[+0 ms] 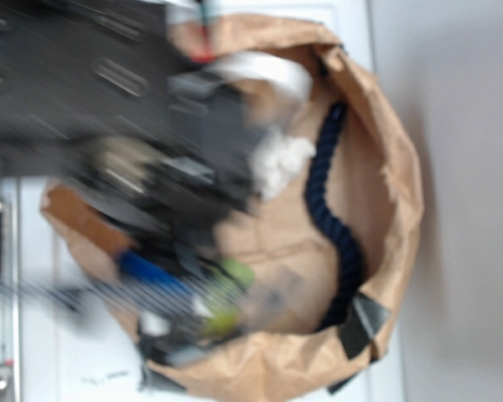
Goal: Grab the green animal.
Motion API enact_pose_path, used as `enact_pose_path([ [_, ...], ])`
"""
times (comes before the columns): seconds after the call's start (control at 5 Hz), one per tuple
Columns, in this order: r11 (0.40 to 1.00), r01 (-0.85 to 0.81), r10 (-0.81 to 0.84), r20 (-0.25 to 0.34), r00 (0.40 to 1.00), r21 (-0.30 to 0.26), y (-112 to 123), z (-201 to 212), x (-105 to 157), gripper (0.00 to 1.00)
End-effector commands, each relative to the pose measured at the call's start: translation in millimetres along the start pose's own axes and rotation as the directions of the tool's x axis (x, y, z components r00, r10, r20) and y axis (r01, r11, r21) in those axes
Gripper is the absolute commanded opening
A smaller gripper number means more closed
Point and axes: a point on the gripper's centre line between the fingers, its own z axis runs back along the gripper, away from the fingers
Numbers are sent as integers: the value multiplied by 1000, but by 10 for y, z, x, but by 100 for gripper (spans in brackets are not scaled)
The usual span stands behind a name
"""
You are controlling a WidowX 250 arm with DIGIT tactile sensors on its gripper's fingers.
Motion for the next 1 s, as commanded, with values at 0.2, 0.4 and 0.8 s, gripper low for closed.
enact_pose_path([
  [0.2, 991, -133, 131, 116, 985, 13, -44, -130, 65, 100],
  [0.4, 979, -193, 187, 97, 978, 59, -297, -193, 255, 100],
  [0.8, 961, -264, 259, 70, 963, 78, -582, -300, 518, 100],
])
